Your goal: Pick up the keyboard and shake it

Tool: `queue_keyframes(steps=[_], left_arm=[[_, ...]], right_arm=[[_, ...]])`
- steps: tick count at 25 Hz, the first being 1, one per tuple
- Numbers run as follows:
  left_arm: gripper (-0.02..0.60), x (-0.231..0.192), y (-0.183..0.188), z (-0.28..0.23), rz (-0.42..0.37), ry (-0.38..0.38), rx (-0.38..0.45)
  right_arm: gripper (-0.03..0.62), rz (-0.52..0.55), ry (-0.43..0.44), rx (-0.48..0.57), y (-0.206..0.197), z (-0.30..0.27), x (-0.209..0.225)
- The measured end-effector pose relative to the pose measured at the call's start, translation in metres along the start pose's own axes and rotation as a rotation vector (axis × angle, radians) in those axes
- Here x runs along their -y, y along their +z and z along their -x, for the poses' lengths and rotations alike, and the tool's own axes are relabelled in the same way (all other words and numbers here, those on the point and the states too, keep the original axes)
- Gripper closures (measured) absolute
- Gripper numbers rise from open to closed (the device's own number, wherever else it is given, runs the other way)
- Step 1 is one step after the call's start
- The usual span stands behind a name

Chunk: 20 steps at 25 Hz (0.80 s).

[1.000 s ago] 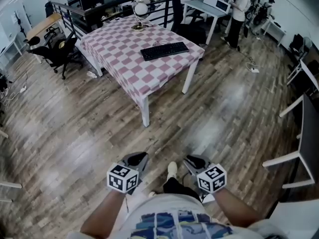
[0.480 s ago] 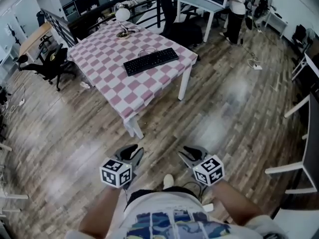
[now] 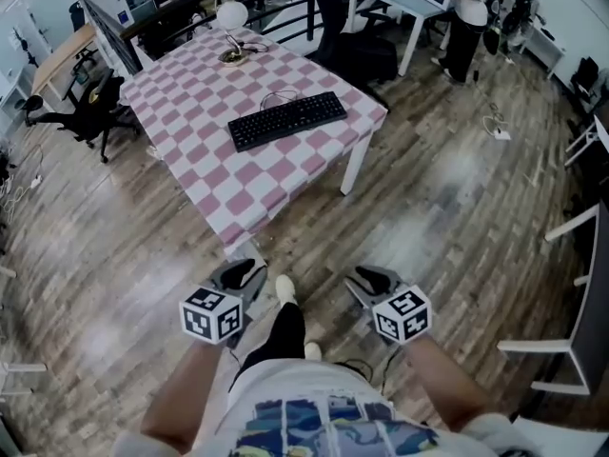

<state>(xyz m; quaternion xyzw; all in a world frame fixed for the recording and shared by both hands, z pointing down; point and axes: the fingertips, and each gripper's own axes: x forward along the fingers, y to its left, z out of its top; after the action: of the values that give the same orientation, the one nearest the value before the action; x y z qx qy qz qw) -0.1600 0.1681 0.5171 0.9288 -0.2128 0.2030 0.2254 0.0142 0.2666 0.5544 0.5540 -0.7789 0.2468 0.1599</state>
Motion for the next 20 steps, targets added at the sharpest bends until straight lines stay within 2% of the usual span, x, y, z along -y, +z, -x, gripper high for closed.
queue_keyframes(steps=[12,20], left_arm=[[0.463,-0.141,0.101,-0.118,0.028,-0.011,0.001],[0.44,-0.229,0.124,-0.168,0.101,0.048,-0.03]], right_arm=[[0.45,0.017,-0.095,-0.055,0.099,-0.107,0.129],[0.427,-0.001,-0.08,-0.085,0.145,-0.18,0.193]])
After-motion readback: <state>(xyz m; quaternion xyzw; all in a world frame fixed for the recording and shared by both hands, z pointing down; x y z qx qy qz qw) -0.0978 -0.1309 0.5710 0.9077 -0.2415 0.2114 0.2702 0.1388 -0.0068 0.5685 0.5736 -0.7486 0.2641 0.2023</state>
